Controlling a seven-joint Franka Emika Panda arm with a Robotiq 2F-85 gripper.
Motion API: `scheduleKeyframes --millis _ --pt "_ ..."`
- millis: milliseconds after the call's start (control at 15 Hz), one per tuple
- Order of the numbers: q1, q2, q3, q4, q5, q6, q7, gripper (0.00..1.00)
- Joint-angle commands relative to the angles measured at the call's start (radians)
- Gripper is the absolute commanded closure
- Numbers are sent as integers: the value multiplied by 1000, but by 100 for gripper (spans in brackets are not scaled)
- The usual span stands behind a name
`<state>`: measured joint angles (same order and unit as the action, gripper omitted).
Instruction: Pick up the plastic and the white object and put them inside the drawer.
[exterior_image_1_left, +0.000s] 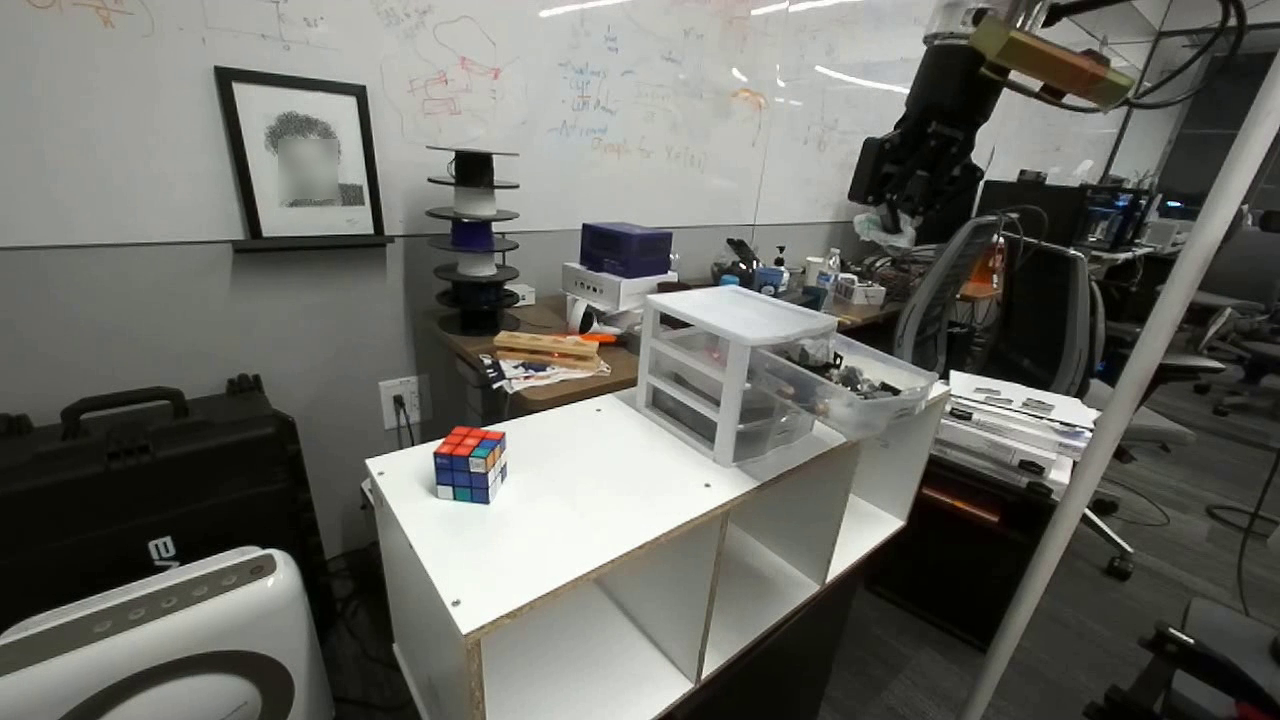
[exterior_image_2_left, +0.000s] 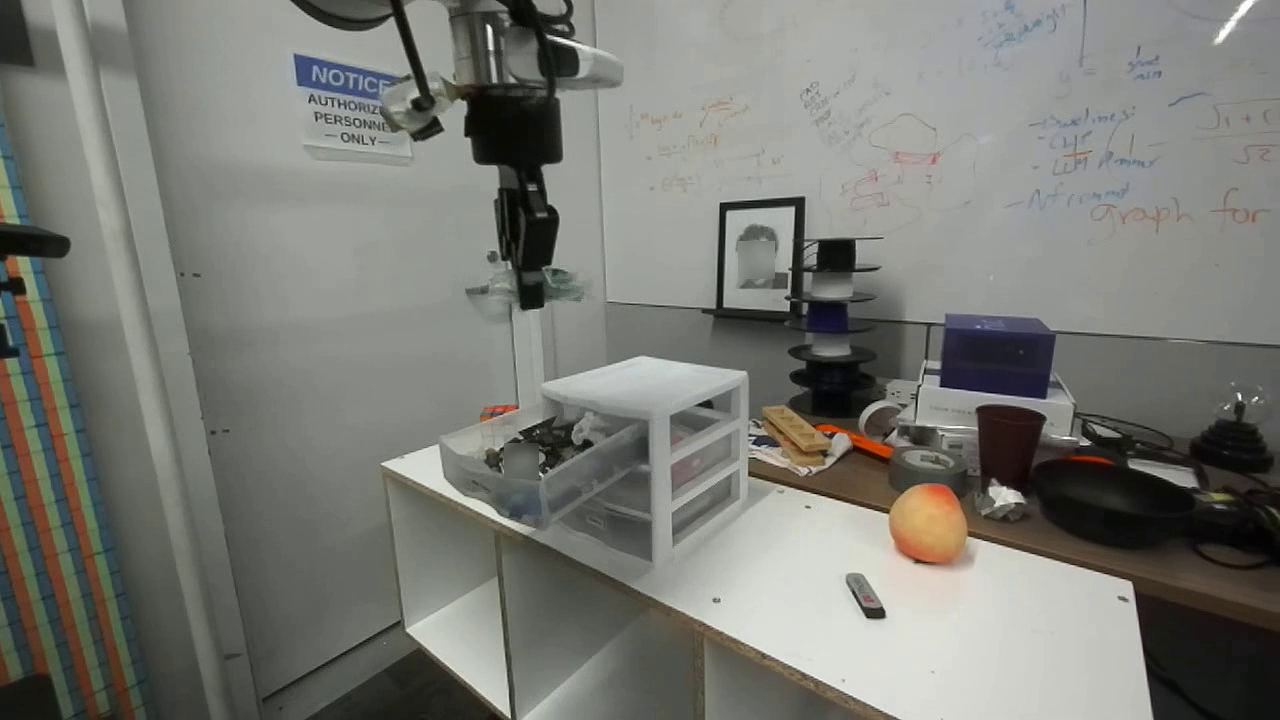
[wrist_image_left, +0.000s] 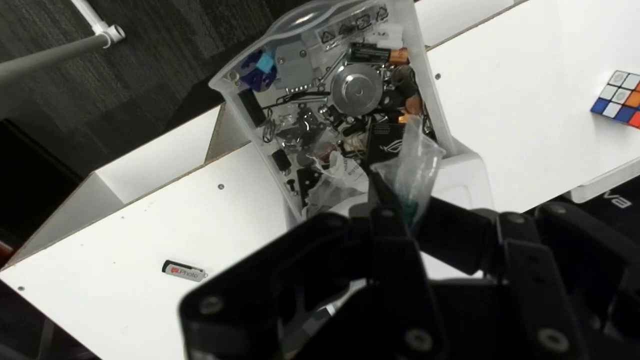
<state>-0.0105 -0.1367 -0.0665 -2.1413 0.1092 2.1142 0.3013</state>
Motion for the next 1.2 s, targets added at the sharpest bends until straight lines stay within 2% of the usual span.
scheduleKeyframes --millis 0,533,867,933,1000,1133 --pt "-18 113 -2 60 77 10 -89 98" --pt "-33 206 -6 27 -15 -73 -69 98" --pt "-36 225 -2 40 -36 -56 -94 97" --pt "-33 230 4 50 -24 -54 -111 90" --pt "-27 233 13 60 -13 -50 -132 71" --pt "-13 255 31 103 -10 -33 -142 56"
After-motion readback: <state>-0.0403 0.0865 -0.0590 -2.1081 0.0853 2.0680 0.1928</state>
